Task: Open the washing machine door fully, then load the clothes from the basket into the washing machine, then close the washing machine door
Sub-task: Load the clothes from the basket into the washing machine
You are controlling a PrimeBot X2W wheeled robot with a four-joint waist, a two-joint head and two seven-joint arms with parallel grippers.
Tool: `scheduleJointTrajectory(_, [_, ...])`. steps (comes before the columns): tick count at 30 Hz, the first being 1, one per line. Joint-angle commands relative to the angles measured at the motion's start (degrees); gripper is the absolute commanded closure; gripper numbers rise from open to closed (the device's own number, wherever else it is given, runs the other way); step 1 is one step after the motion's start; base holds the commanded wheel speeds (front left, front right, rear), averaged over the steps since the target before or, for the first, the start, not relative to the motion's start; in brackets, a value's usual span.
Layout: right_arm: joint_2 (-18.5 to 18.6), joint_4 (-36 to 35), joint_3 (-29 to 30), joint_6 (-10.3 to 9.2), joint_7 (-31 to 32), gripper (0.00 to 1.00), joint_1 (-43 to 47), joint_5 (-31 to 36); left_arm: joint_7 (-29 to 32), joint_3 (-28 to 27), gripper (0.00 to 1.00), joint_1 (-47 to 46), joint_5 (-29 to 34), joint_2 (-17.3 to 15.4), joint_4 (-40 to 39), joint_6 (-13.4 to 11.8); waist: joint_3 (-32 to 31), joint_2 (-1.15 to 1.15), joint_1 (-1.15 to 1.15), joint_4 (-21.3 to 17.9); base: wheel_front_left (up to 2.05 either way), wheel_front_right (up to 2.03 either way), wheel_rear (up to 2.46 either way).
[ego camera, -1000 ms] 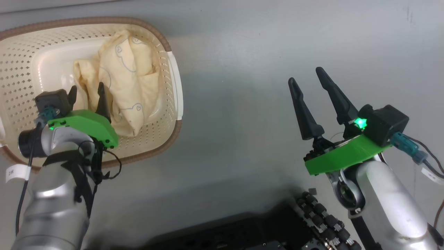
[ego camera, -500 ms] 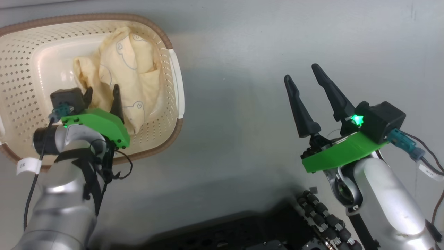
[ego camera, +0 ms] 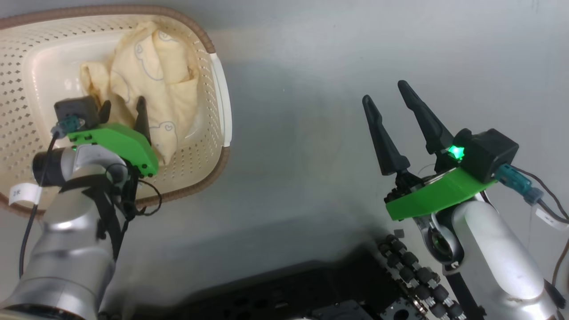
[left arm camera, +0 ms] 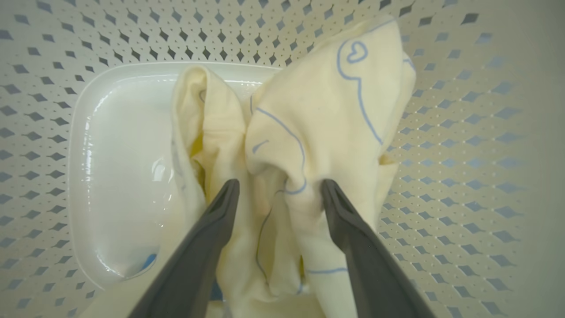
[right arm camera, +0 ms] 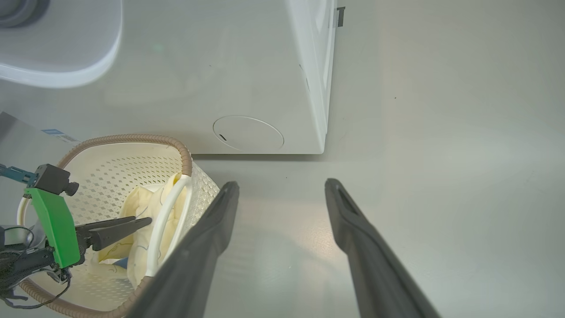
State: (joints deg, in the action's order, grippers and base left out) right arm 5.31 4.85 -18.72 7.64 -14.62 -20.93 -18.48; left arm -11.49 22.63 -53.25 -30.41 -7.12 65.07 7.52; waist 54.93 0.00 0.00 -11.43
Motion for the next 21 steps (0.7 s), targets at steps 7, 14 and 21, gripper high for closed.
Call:
scheduleJointTrajectory(7, [-0.09, -1.6, -1.01, -0.15, -0.38, 0.0, 1.61, 0.3, 0.32, -1.44, 0.0, -1.9, -1.63, -2.63, 3.8, -0.1, 2.36, 0.0, 0.0, -0.43, 0.0, 0.0, 0.0])
scheduleJointTrajectory(14, [-0.08, -1.74, -1.18, -0.15, -0.38, 0.0, 1.48, 0.33, 0.85, -3.41, 0.0, -4.33, -4.36, -2.31, 5.93, -0.19, 3.37, 0.0, 0.0, -0.42, 0.0, 0.0, 0.0])
scheduleJointTrajectory(21, [0.12, -2.17, -1.59, -0.15, -0.38, 0.0, 1.32, 0.18, 4.89, -1.46, 0.0, -5.94, -3.48, -2.96, 7.41, -0.16, 3.8, 0.0, 0.0, -0.87, 0.0, 0.0, 0.0])
